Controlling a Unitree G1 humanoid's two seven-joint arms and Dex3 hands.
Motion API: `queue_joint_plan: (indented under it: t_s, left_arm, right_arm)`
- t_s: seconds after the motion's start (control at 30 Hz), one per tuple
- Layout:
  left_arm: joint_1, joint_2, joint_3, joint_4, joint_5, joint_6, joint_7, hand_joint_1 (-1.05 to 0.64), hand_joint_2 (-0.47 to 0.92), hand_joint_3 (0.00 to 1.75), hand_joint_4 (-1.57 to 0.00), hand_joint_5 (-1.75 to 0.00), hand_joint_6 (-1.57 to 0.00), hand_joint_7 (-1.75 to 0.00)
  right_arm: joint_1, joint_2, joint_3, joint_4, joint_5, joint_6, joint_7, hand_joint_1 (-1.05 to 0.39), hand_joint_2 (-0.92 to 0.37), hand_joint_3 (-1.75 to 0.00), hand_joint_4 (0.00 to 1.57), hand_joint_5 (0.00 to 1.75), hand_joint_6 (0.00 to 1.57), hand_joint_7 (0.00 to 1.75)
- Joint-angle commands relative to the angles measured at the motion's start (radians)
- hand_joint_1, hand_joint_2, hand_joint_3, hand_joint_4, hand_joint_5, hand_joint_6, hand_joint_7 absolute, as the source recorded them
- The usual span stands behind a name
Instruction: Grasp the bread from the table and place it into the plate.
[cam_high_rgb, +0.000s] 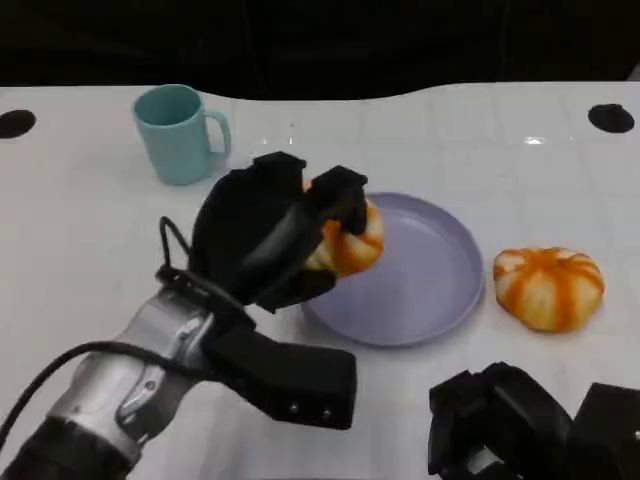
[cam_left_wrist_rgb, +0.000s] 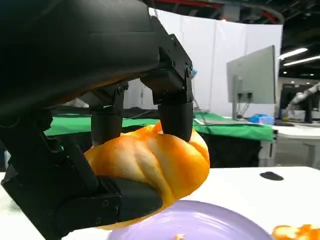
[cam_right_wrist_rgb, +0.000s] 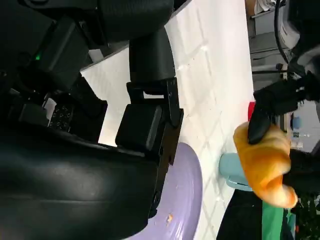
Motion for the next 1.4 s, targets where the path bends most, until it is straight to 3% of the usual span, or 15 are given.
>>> queue_joint_plan:
  t_s: [0.03, 0.17, 0.43, 0.53, 0.63, 0.7, 0.77, 0.83, 0.9, 0.97, 1.07, 1.4]
  left_arm:
    - [-0.082, -0.049, -0.023, 0.125, -0.009, -0.019, 0.016, -0.29, 0.31, 1.15, -0.96, -1.75, -0.73, -1.75]
    - [-0.139, -0.102, -0.03, 0.252, -0.038, -0.053, 0.039, -0.29, 0.32, 1.3, -0.98, -1.75, -0.75, -1.75]
    - [-0.22, -0.167, -0.053, 0.444, -0.048, -0.073, 0.089, -0.29, 0.34, 1.36, -0.98, -1.75, -0.77, -1.68]
    - [-0.233, -0.167, -0.064, 0.476, -0.043, -0.082, 0.089, -0.34, 0.44, 1.18, -0.88, -1.64, -0.79, -1.24]
    - [-0.237, -0.16, -0.077, 0.473, -0.041, -0.063, 0.05, -0.38, 0.53, 0.92, -0.76, -1.64, -0.74, -0.91]
    - [-0.233, -0.154, -0.082, 0.455, -0.042, -0.045, 0.017, -0.4, 0.64, 0.67, -0.64, -1.62, -0.67, -0.6]
    - [-0.231, -0.147, -0.087, 0.432, -0.044, -0.021, -0.04, -0.43, 0.71, 0.57, -0.56, -1.56, -0.59, -0.45]
    - [-0.229, -0.135, -0.094, 0.408, -0.043, -0.002, -0.094, -0.5, 0.83, 0.36, -0.46, -1.31, -0.5, -0.26]
    - [-0.224, -0.123, -0.101, 0.379, -0.038, 0.024, -0.151, -0.6, 0.9, 0.26, -0.24, -0.96, -0.35, -0.12]
    - [-0.218, -0.116, -0.105, 0.353, -0.037, 0.049, -0.194, -0.66, 0.92, 0.24, -0.13, -0.79, -0.26, -0.05]
    - [-0.21, -0.104, -0.111, 0.307, -0.039, 0.094, -0.27, -0.73, 0.92, 0.24, -0.03, -0.72, -0.16, -0.01]
    - [-0.164, -0.064, -0.098, 0.213, -0.058, 0.099, -0.299, -0.84, 0.92, 0.29, 0.0, -0.73, -0.12, -0.01]
  right_arm:
    - [0.006, -0.005, -0.01, -0.002, 0.02, 0.0, 0.008, -1.05, -0.13, -1.22, 1.52, 1.29, 1.57, 0.97]
    - [0.007, -0.004, -0.01, -0.002, 0.027, 0.004, 0.011, -1.05, -0.13, -1.21, 1.53, 1.29, 1.57, 0.97]
    - [0.013, -0.001, -0.006, -0.012, 0.031, 0.006, 0.009, -1.05, -0.17, -1.15, 1.53, 1.28, 1.57, 0.96]
    - [0.013, 0.002, -0.007, -0.011, 0.04, 0.01, 0.015, -1.05, -0.16, -1.15, 1.53, 1.28, 1.57, 0.95]
    - [0.012, 0.001, -0.005, -0.014, 0.031, 0.008, 0.01, -1.05, -0.16, -1.15, 1.54, 1.29, 1.57, 0.95]
    - [0.012, 0.0, -0.004, -0.013, 0.024, 0.001, 0.007, -1.05, -0.17, -1.16, 1.53, 1.29, 1.57, 0.96]
    - [0.013, 0.001, -0.005, -0.016, 0.028, 0.007, 0.008, -1.05, -0.17, -1.16, 1.53, 1.29, 1.57, 0.96]
    - [0.014, 0.003, -0.006, -0.02, 0.035, 0.018, 0.01, -1.05, -0.16, -1.16, 1.53, 1.29, 1.57, 0.95]
    - [0.012, 0.004, -0.006, -0.018, 0.036, 0.018, 0.011, -1.05, -0.15, -1.16, 1.53, 1.3, 1.57, 0.95]
    - [0.012, 0.005, -0.007, -0.017, 0.038, 0.017, 0.012, -1.05, -0.15, -1.16, 1.53, 1.3, 1.57, 0.95]
    - [0.013, 0.006, -0.008, -0.018, 0.04, 0.019, 0.012, -1.05, -0.15, -1.17, 1.53, 1.29, 1.57, 0.95]
    - [0.013, 0.004, -0.006, -0.017, 0.031, 0.01, 0.008, -1.05, -0.17, -1.16, 1.53, 1.3, 1.57, 0.95]
